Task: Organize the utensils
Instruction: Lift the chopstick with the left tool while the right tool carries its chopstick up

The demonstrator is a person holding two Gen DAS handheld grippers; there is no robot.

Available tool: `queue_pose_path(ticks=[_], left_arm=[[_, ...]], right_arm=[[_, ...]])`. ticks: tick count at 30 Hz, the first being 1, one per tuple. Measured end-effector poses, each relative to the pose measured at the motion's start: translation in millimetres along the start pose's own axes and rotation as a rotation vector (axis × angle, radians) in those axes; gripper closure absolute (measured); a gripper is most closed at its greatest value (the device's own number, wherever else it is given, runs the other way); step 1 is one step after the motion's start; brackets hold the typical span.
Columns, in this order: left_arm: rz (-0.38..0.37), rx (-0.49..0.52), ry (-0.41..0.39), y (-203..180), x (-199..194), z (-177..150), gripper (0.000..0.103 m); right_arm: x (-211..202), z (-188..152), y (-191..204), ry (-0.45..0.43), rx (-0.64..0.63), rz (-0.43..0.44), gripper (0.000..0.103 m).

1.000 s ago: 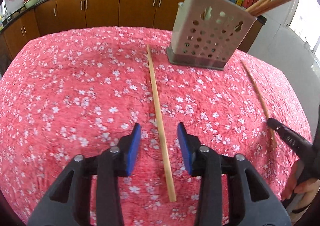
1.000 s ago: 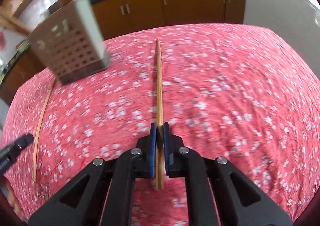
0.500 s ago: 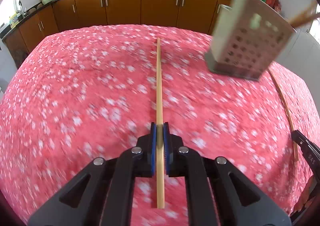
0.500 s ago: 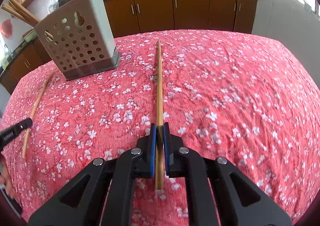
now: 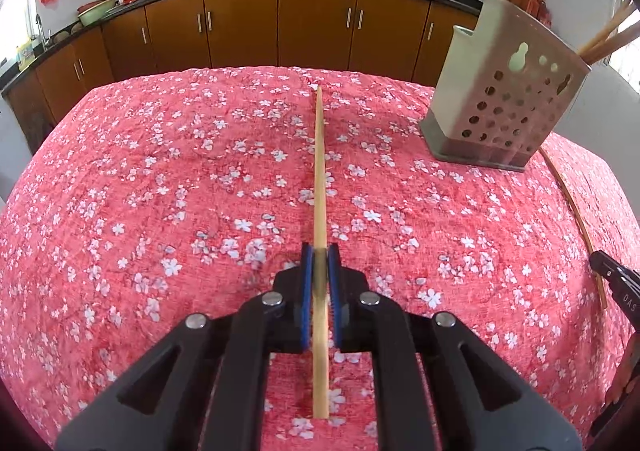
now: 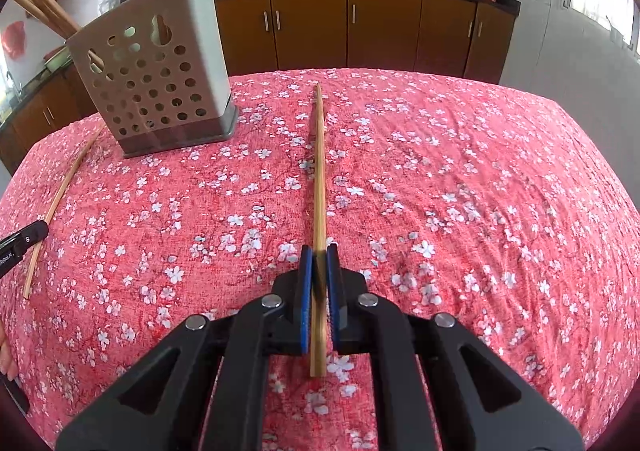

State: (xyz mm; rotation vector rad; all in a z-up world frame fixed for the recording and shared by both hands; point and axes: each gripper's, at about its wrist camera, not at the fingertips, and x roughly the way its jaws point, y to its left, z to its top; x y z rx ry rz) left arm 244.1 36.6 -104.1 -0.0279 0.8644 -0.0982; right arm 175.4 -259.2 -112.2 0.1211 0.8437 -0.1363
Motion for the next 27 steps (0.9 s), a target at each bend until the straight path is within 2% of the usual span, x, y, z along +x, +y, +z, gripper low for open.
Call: queue_pose_path(ticks=[12,18,27], left_arm=[[-0.025,-0.004,0.001,9,-11,-13,0.093],[-0.002,0.014,0.002,5,-12,-14,0.093],[-0.013,0.005,0.004,5,-10,-12,0.093]], right_arm=[[-2,0,1,0.001,-0.002,0.001,0.095],[-3,-1,1,0.001,-0.005,-0.002,0.095],[-5,-2,1,0.003,-0.008,-0.008,0.095]])
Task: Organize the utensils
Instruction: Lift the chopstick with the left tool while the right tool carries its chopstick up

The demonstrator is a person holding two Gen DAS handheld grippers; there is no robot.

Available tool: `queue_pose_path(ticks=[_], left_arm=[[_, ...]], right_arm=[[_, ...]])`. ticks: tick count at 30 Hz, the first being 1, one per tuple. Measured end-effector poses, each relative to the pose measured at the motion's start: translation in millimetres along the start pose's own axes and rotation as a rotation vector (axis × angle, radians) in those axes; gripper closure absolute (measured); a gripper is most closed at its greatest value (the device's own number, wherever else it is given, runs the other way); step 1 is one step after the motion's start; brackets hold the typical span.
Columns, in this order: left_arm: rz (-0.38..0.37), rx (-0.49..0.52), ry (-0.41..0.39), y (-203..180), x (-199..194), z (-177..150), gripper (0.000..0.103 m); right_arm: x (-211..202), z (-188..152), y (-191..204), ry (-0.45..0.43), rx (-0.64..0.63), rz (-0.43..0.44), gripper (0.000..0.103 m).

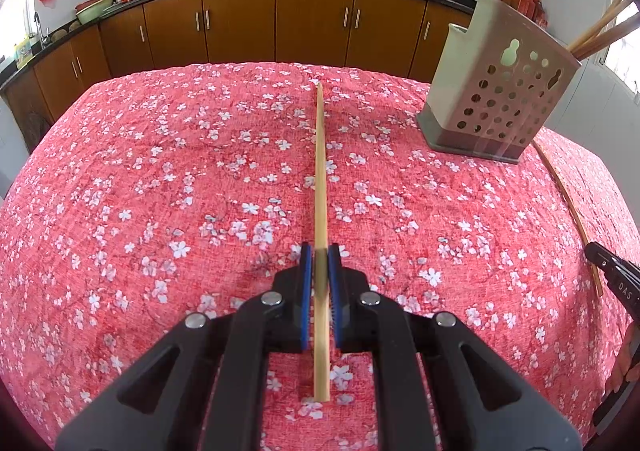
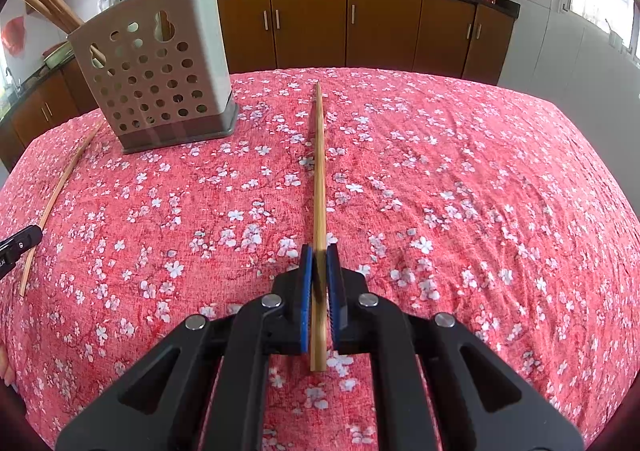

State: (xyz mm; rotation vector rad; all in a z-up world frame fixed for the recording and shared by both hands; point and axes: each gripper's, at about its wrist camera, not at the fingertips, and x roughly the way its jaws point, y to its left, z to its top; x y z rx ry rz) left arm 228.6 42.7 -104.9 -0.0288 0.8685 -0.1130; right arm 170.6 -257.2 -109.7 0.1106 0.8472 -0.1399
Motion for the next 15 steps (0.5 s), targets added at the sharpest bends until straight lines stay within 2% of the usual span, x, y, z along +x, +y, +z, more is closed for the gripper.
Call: queue_pose_path(ticks=[15], left_arm=[[0.011,0.000,0.001,-0.9,-6.9,-6.4,0.094]], right_arm=[[-4.0,-3.4,-3.4,0.002,0.011,0.026,0.095]])
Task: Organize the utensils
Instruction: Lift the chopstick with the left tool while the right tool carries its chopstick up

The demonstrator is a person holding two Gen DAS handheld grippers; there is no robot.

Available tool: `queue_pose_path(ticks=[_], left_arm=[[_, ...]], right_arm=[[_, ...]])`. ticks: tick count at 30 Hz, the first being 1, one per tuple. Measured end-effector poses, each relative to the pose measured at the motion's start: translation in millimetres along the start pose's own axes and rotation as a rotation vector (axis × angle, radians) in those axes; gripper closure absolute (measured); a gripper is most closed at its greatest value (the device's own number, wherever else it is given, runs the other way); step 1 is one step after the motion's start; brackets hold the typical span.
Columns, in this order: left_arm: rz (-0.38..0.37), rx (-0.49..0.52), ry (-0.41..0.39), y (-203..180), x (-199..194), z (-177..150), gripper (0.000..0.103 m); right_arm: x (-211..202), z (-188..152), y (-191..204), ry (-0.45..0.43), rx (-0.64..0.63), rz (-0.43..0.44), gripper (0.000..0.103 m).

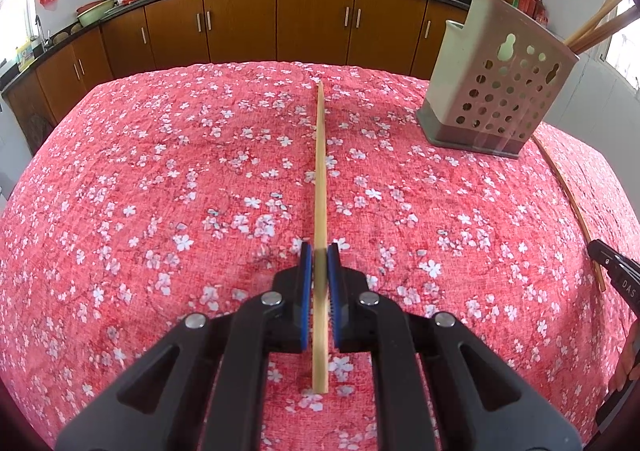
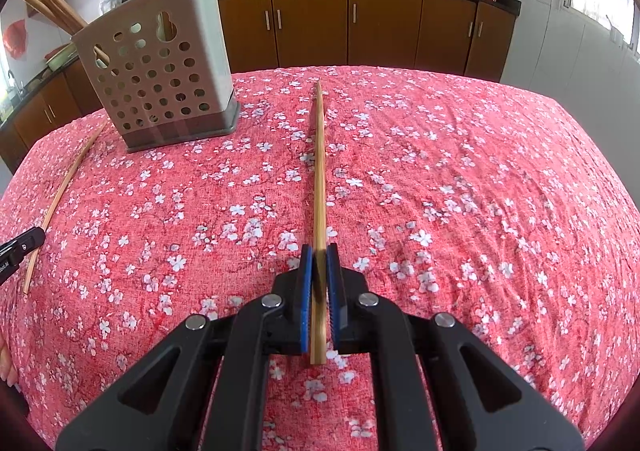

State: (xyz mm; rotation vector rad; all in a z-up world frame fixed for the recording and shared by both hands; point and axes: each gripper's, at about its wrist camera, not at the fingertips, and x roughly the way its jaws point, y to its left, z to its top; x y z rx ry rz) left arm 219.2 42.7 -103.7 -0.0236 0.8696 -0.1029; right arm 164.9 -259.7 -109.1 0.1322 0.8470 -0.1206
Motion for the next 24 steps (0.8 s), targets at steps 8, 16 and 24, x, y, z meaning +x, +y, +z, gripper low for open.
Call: queue_pose_path(ticks=[8,16,24], left_arm=[[-0.034,-0.024,0.014,12,-19,7,0.095],[-0.075,-0.034,-0.157,20,-81,38,0.095],[-0.107,-0.043,-0.354,23,-145,81,0.095]], right_arm=[[-37,9,-16,-0.114,0.043,0.065,0.095],[-108,37,-25,-0.360,0.039,0.064,0.096],[-141,61,-25,-0.479,0.063,0.082,0.096]])
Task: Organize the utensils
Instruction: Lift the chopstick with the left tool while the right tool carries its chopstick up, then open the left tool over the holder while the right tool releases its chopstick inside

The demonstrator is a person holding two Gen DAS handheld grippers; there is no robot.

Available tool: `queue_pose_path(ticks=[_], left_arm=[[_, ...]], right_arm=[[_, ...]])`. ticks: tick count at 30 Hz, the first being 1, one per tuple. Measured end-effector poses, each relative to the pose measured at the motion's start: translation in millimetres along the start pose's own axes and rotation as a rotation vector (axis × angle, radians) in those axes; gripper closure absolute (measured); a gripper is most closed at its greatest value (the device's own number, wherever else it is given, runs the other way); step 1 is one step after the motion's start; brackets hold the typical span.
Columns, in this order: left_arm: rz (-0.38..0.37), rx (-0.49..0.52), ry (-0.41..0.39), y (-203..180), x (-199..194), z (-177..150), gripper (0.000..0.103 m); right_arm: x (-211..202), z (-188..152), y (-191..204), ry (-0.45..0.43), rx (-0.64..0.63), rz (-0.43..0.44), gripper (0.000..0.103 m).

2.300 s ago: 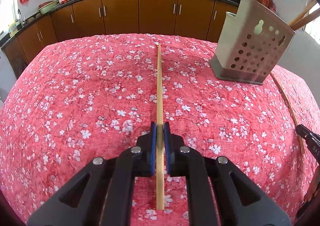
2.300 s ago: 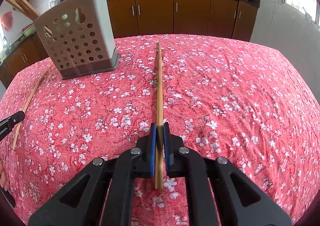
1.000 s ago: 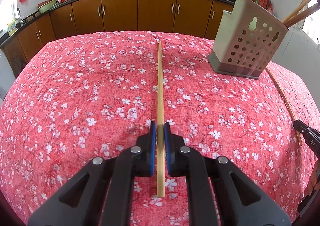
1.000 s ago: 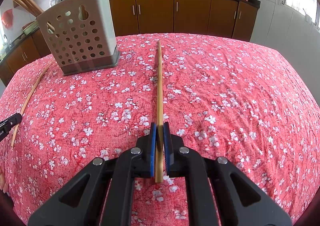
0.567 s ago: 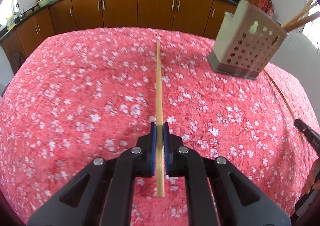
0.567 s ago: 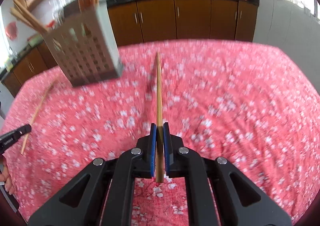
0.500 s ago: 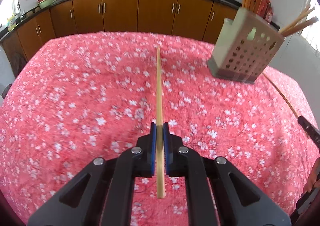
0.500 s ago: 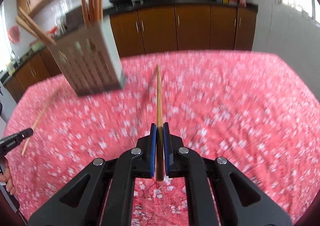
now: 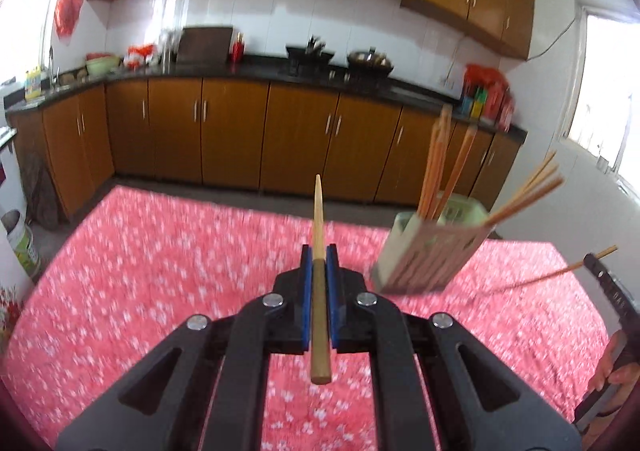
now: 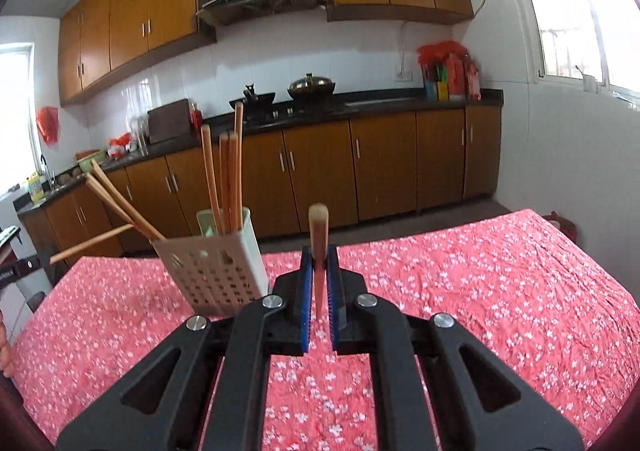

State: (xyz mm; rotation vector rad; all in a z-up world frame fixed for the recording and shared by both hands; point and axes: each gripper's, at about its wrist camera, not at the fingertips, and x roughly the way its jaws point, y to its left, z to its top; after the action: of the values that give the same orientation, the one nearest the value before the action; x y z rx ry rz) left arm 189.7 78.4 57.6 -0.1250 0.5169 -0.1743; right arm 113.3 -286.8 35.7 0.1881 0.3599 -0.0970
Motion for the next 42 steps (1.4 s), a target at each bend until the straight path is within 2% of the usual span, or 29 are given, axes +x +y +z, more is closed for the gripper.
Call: queue_pose_path(ticks=[4,8,13,18,25,29,33,38,42], left_arm=[[0.005,0.033,-0.033,-9,-8,19,0.095],[-0.002,0.071,-0.026,-17,-15,28,0.095],[0.016,0.107,0.001,-20,-16,23,0.095],[0.028,0.084,0.023,-12,-12,16,0.095],[0.005,0.093,0.000,-15,-20,20,0.095],[-0.064,0.106,-0.025,-31,-38,30,0.095],[-0.132,0.109,-0.099,-57,-57,52,0.095],[-0.179,0.082,-0.211,-91,-67,82,0.095],[-0.171,0.049,-0.261,-109,-57,103,0.095]], right_arm=[[-4,10,1,-0.011,0.006,0.010,0.096],[-8,14,3,-0.022,0.002,0.021,0.096],[-7,11,9,-0.016,-0.009,0.030,0.096],[-6,10,11,-0.016,-0.011,0.035,0.096],[-15,21,11,-0.026,-0.001,0.073,0.096],[-35,41,13,-0.043,0.030,0.176,0.096],[-60,72,21,-0.116,0.052,0.275,0.096],[-69,97,40,-0.233,0.030,0.268,0.096],[-56,108,53,-0.291,0.043,0.250,0.096]])
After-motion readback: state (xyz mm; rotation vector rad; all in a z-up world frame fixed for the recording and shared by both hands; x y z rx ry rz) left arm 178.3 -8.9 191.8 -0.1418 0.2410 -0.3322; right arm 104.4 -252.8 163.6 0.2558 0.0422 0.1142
